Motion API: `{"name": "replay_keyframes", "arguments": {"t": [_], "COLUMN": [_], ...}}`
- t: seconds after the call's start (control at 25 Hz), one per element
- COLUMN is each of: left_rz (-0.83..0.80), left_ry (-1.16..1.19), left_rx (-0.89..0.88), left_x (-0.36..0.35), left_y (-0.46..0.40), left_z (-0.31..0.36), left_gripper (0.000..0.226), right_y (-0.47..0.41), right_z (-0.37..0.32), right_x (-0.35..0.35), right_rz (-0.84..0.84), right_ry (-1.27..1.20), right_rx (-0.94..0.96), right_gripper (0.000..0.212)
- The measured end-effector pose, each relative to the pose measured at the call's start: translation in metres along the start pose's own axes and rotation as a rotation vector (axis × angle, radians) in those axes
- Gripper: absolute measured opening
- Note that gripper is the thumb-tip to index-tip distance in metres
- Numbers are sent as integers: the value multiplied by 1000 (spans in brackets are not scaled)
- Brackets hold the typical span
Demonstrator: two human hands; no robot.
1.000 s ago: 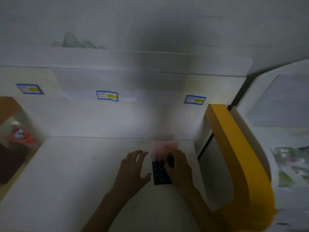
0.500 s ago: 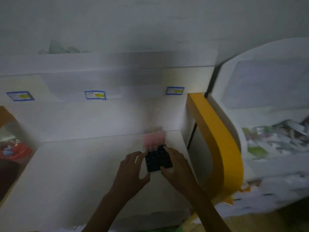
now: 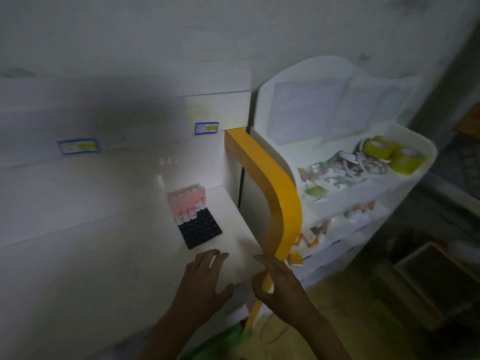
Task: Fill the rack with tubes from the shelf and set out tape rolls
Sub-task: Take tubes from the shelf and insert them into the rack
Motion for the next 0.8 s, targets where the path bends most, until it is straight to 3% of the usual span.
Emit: {"name": "replay_keyframes", "arguments": {"t": [0.32, 0.48, 0.6, 0.8], "left_rz": [-155, -155, -164, -4], "left_ry": [131, 151, 104, 83], "left_rx": [-115, -183, -131, -108], "left_x": [-68, -112, -150, -159], "left_y": [-36, -69, -107, -181], "left_z": [110, 145, 160, 209], "left_gripper": [57, 62, 63, 30], "right_y": [51, 49, 32, -13], "right_z": [100, 152, 198, 265], "right_x": [61, 88, 106, 154], "right_rz": [89, 118, 116, 79], "right_ry": [3, -30, -34, -58], "right_rx": [-236, -260, -233, -163], "right_gripper": [55, 54, 54, 47]}}
Point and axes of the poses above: each hand's wrist, its own y-axis away from the middle knuckle, its own x-axis out of the back of the hand, z = x × y, the point moved 9 cm from there along -y, towards the middle knuckle, and after that the axes turned 12 degrees about y, right-handed, at the moved point
